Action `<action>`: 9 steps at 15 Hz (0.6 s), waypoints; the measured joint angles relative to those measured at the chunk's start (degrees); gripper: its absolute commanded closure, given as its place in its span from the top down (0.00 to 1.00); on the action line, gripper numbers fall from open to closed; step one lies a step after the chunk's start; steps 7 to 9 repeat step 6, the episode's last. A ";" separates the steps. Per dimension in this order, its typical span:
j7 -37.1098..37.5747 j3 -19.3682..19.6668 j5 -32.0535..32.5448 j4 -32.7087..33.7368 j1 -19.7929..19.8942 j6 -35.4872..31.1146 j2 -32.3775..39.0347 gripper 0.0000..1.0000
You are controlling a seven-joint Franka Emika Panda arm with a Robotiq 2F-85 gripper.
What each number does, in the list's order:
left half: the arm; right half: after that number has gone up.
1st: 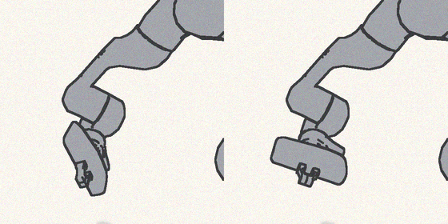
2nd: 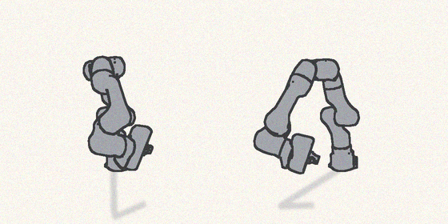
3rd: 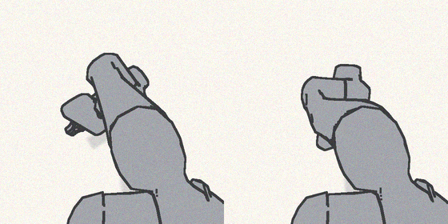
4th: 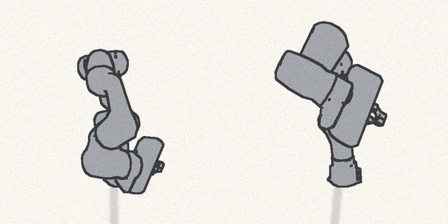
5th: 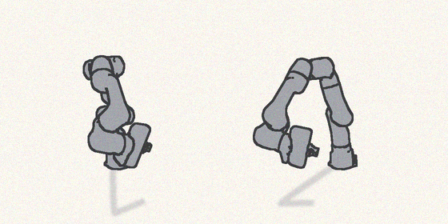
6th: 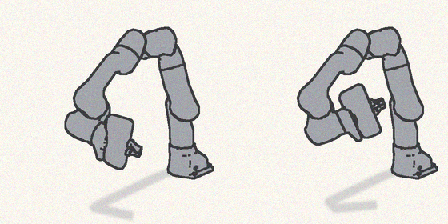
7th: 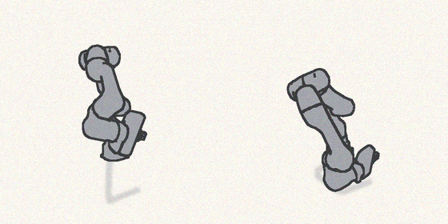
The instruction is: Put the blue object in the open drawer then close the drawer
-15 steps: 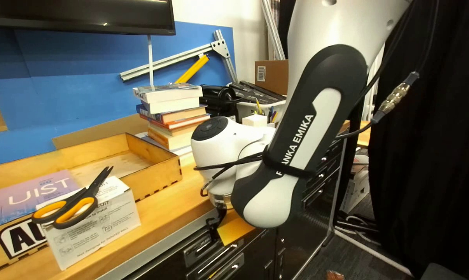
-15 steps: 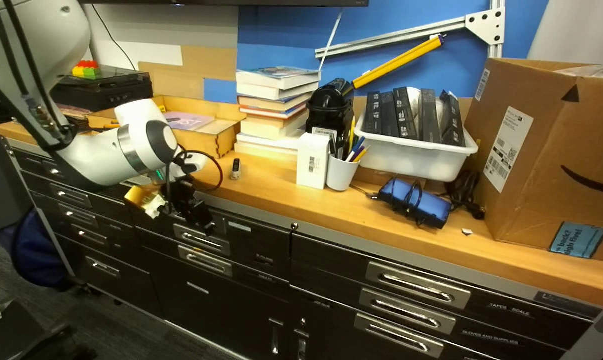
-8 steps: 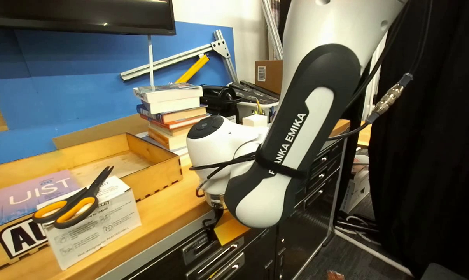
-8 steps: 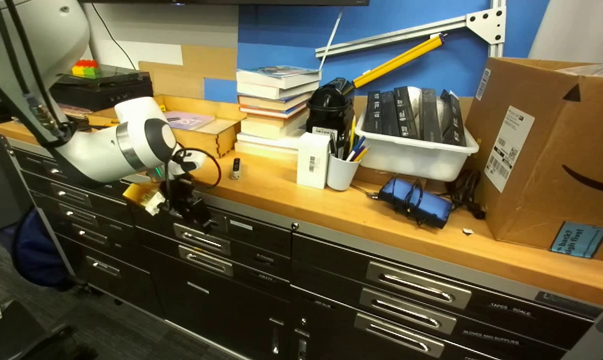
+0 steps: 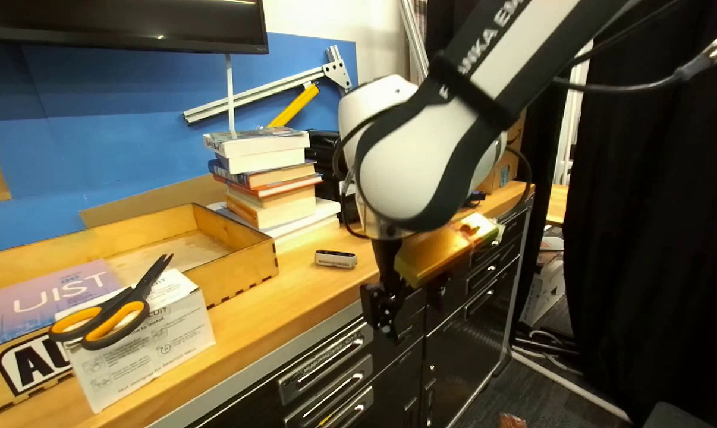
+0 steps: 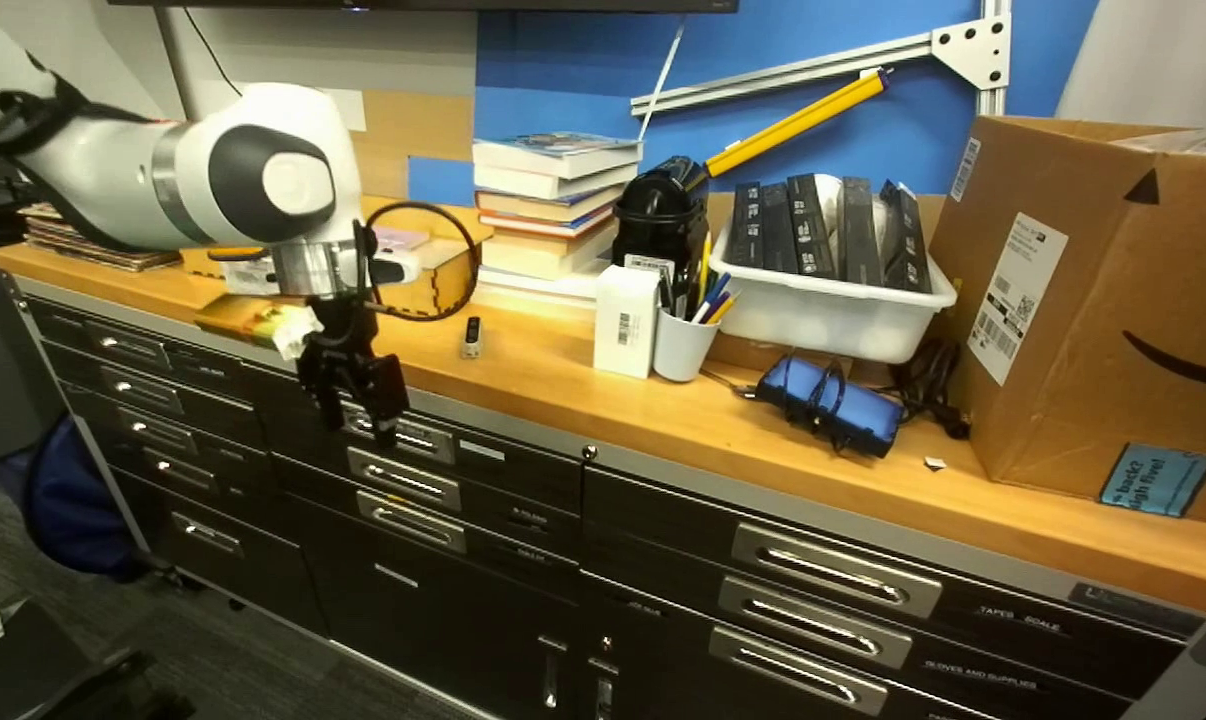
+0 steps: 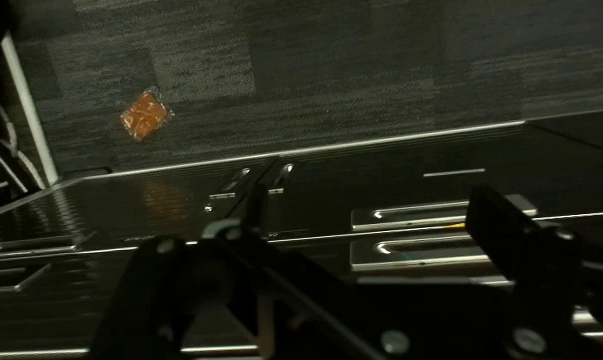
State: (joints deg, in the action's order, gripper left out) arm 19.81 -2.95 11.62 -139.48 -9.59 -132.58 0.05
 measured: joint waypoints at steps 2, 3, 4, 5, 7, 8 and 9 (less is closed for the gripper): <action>-6.81 -0.19 -4.65 0.27 0.34 6.04 -5.98 1.00; -9.46 -0.24 -6.38 0.66 0.35 8.96 -8.98 1.00; -11.55 -0.42 -7.51 1.26 0.35 11.73 -11.89 1.00; -12.94 -0.73 -8.57 2.20 0.34 14.67 -14.69 1.00; -13.88 -1.05 -9.38 3.40 0.33 17.57 -17.05 1.00; -13.88 -1.05 -9.38 3.40 0.33 17.57 -17.05 1.00; -13.88 -1.05 -9.38 3.40 0.33 17.57 -17.05 1.00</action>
